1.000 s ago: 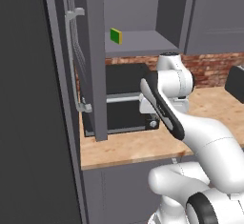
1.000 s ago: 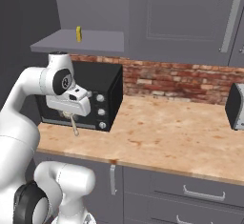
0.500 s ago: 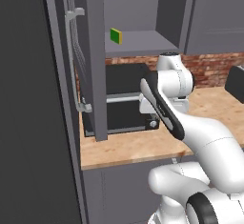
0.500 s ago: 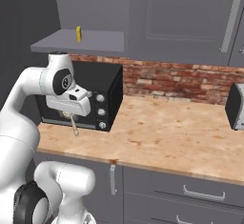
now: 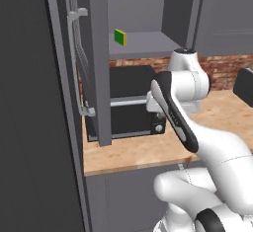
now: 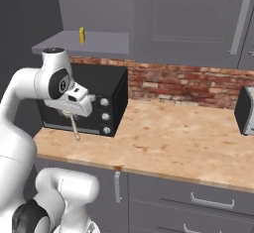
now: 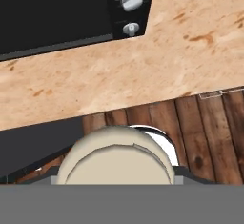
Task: Pick up the sponge and dish brush from the sink, and place them back in the cabinet, and close the cabinet door.
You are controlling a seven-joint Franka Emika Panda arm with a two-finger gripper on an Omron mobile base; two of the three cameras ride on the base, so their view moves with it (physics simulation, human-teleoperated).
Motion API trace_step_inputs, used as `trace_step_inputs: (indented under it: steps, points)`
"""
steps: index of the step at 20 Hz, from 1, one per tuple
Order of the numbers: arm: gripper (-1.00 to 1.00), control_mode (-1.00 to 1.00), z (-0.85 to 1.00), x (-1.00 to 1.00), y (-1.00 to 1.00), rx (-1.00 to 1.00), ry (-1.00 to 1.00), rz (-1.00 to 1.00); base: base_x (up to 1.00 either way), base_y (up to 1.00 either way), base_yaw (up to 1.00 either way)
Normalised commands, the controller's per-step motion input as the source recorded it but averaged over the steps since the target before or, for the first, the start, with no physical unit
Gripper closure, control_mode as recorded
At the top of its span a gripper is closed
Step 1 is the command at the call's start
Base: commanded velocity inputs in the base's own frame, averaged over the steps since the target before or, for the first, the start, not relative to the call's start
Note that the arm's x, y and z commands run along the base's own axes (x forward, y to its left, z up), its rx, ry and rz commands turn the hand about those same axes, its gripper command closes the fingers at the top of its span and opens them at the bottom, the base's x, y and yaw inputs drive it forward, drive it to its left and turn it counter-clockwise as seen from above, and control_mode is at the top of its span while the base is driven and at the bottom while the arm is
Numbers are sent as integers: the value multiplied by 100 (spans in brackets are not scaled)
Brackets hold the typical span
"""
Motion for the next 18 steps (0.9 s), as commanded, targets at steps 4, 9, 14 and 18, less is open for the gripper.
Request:
trace_step_inputs:
  steps: [4, 9, 14, 18]
  points:
    - [100, -100, 48, -10, 5, 0, -15, 6, 0, 0, 0]
    - [100, -100, 52, -9, 0, 0, -7, 11, 0, 0, 0]
    - [100, -100, 50, -15, 0, 0, -6, 16, 0, 0, 0]
    - [100, -100, 52, -10, 3, 0, -10, 25, 0, 0, 0]
